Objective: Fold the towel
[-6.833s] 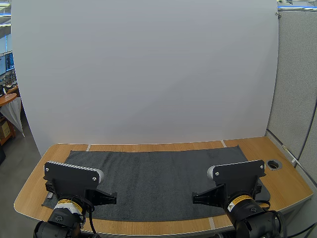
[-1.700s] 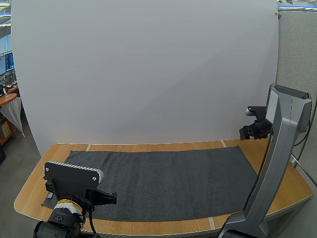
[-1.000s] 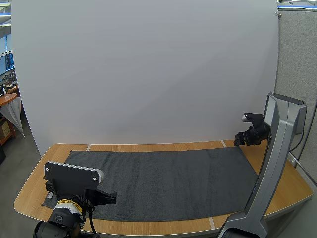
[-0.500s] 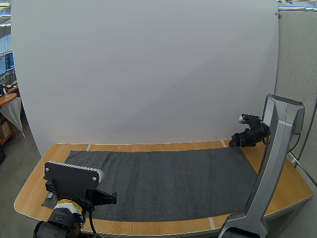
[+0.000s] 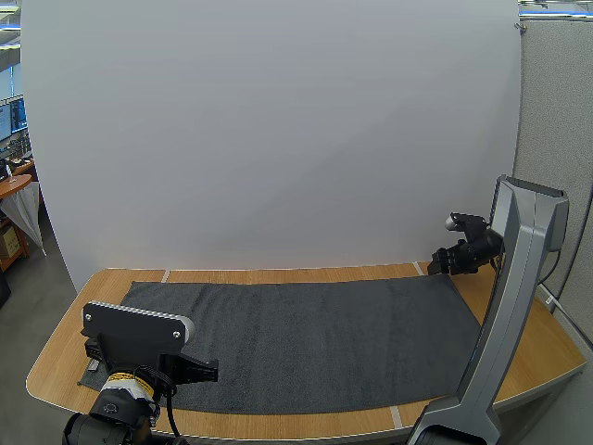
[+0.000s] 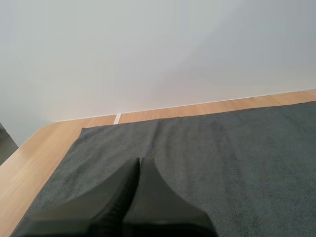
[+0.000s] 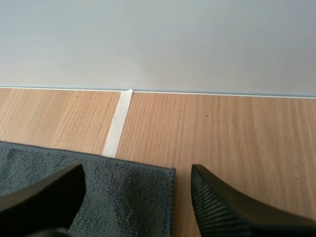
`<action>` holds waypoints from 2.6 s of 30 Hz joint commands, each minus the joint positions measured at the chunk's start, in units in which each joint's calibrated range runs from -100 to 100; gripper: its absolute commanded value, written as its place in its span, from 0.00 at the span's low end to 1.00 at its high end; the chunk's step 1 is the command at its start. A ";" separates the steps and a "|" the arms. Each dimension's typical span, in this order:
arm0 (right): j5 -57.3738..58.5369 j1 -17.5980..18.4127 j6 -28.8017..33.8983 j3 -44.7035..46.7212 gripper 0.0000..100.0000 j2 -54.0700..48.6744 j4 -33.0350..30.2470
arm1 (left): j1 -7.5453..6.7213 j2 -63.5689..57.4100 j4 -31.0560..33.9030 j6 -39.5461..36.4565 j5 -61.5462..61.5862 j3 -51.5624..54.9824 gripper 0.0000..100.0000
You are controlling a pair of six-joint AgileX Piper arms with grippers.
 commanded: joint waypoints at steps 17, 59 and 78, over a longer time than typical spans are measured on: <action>7.76 0.52 -0.77 -0.22 1.00 1.37 0.85 | 0.06 -0.27 -0.20 0.11 -1.35 0.00 0.01; -2.29 0.27 1.54 -0.22 0.00 -1.71 0.70 | 0.06 -0.27 -0.20 0.11 -1.35 0.00 0.01; 10.55 0.34 1.54 -0.22 0.00 -8.01 3.94 | 0.06 -0.27 -0.20 0.11 -1.35 0.00 0.01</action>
